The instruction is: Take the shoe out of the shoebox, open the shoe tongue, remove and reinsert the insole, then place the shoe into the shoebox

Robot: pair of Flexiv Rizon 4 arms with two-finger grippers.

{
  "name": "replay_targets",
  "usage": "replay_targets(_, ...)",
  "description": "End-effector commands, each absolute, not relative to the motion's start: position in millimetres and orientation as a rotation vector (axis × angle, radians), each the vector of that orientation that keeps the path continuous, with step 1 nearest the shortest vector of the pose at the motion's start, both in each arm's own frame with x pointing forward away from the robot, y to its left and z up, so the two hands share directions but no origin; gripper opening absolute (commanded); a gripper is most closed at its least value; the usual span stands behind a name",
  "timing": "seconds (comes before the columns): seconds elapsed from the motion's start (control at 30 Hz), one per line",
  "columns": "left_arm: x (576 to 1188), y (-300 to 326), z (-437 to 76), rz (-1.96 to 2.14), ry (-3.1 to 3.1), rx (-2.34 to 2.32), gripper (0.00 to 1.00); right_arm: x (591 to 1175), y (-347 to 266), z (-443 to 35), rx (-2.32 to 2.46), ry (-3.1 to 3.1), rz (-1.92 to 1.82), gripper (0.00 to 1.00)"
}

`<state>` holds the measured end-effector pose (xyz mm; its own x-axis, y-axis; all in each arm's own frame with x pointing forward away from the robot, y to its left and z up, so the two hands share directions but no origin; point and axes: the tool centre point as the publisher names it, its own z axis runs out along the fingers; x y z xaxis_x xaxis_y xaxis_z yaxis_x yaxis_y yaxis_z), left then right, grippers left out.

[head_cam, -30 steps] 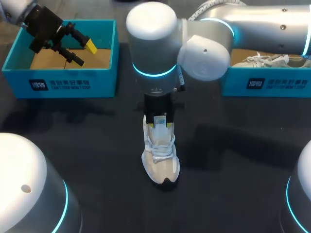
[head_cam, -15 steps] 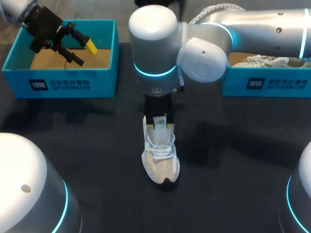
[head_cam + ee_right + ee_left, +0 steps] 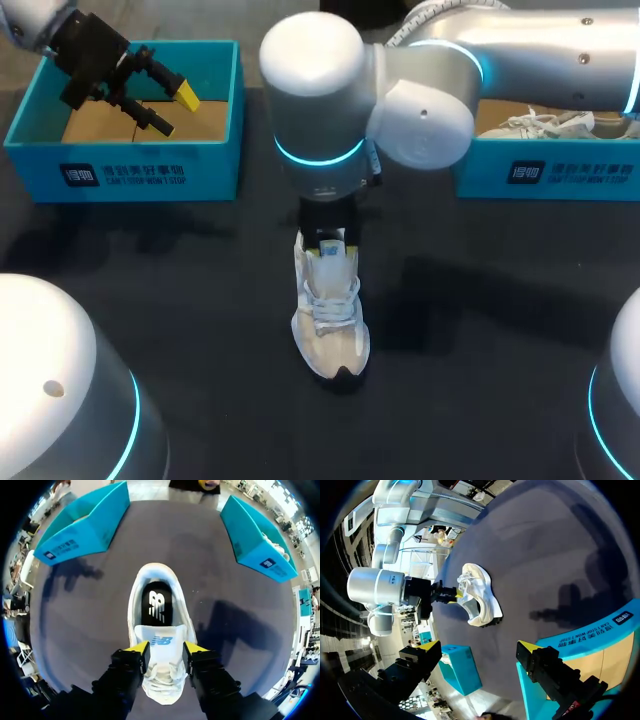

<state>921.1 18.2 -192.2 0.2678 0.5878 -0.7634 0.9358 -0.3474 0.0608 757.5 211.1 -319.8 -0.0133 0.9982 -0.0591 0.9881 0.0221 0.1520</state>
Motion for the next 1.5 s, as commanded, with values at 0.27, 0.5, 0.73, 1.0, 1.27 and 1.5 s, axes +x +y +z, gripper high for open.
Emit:
replay_targets(0.27,921.0,18.3,-191.9,-0.891,1.371,2.035,1.00,760.6,215.6,-336.6,2.106,2.168,0.083,0.43)
replay_targets(0.5,921.0,18.3,-191.9,-0.891,1.371,2.035,1.00,758.8,209.9,-317.1,2.031,2.201,0.173,0.38)
replay_targets(0.73,921.0,18.3,-191.9,-0.891,1.371,2.035,1.00,753.4,210.5,-295.8,1.605,2.506,0.330,0.46)
replay_targets(1.0,921.0,18.3,-191.9,-0.891,1.371,2.035,1.00,748.4,217.2,-283.9,1.187,2.672,0.285,0.81)
replay_targets(1.27,921.0,18.3,-191.9,-0.891,1.371,2.035,1.00,744.3,219.4,-281.3,1.011,2.740,0.219,1.00)
replay_targets(1.5,921.0,18.3,-191.9,-0.891,1.371,2.035,1.00,744.3,219.4,-281.3,1.011,2.740,0.219,1.00)
